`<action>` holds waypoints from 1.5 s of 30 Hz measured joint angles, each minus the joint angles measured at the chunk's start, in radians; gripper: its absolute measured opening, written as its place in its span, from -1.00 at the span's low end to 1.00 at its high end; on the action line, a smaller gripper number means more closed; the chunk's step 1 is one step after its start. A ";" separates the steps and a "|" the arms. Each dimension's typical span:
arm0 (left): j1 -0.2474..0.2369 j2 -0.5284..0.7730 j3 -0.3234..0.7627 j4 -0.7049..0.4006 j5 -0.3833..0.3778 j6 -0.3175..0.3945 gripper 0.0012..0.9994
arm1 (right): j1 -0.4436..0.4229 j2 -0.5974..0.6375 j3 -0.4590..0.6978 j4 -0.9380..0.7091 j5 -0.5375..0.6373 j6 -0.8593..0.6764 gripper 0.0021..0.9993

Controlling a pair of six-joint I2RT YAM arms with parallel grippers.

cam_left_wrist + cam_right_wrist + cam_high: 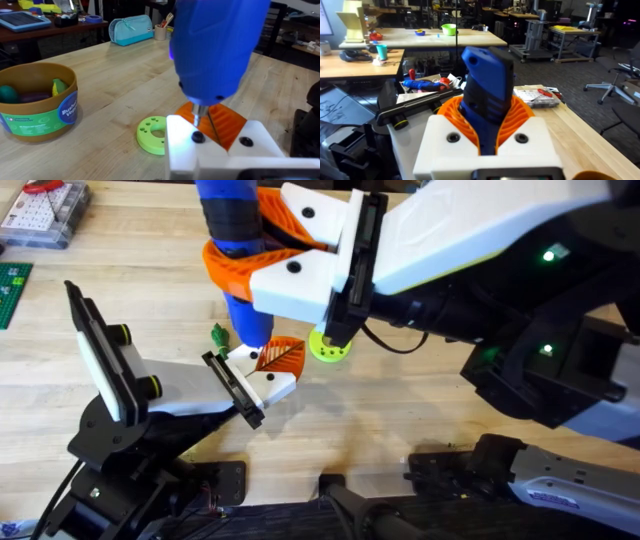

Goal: Pick up the gripper from the table and insert it into the empty holder that is missing its gripper. Then pick up a screw, insert it into the mounting hole, and use the screwdriver to tighten it. Finally, clean up the table by picking up the vegetable and placing it into the bucket.

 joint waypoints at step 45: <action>0.000 0.000 0.000 -0.017 -0.001 -0.001 -0.98 | 0.020 0.001 -0.017 0.071 -0.001 0.001 -0.78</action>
